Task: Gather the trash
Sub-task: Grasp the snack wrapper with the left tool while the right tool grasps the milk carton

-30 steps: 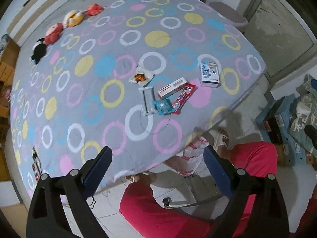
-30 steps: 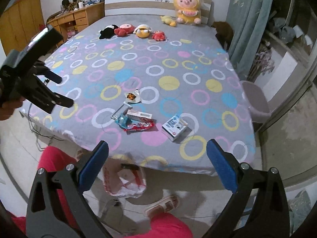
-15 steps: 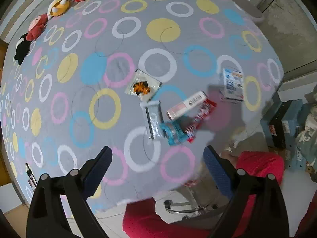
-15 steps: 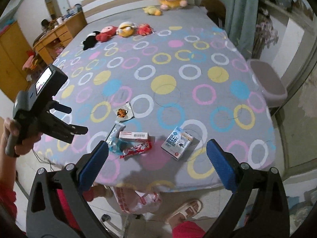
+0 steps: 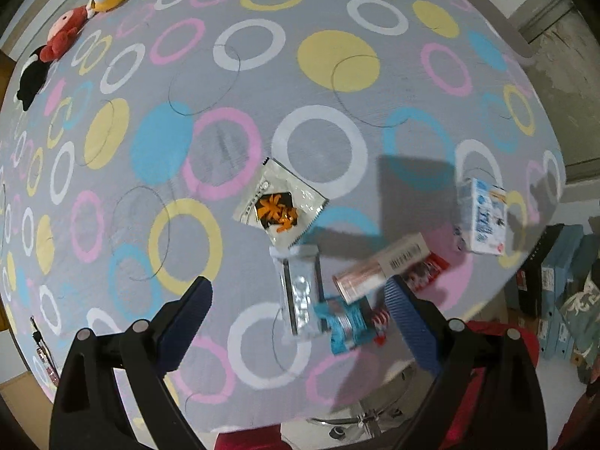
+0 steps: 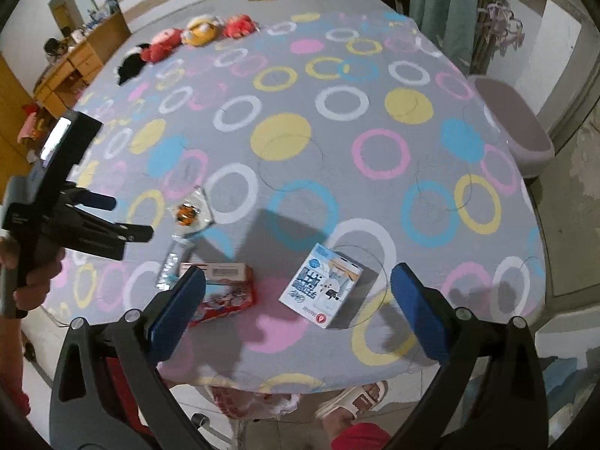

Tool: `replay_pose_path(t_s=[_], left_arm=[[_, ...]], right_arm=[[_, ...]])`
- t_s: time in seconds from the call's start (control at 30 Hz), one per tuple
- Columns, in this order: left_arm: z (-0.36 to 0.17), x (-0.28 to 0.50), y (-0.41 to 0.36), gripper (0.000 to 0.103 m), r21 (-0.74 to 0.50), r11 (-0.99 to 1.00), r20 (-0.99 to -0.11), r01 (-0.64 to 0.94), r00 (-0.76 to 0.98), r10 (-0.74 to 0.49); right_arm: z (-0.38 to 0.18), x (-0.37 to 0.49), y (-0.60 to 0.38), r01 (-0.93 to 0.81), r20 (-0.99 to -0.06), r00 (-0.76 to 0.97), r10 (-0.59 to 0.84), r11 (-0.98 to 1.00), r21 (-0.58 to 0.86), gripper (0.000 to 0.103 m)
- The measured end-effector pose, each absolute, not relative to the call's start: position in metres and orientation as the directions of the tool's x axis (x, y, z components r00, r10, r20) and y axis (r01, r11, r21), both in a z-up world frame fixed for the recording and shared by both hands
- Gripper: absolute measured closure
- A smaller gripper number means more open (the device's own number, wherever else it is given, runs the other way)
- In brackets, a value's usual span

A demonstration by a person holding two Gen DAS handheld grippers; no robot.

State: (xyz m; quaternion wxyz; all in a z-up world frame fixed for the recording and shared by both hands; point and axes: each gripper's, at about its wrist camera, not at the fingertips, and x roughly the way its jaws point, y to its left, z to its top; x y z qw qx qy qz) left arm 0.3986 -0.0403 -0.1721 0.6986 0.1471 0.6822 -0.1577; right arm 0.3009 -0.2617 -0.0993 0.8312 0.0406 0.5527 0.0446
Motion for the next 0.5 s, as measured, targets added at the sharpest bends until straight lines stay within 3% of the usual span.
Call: replay_pose_path(t_s=[0.5], left_arm=[[-0.243, 0.446, -0.029, 0.012, -0.081, 0.952, -0.997, 0.296, -0.008, -0.082]], right_arm=[[-0.223, 0.324, -0.269, 0.126, -0.962, 0.253, 0.1, 0.983, 0.135, 0.007]])
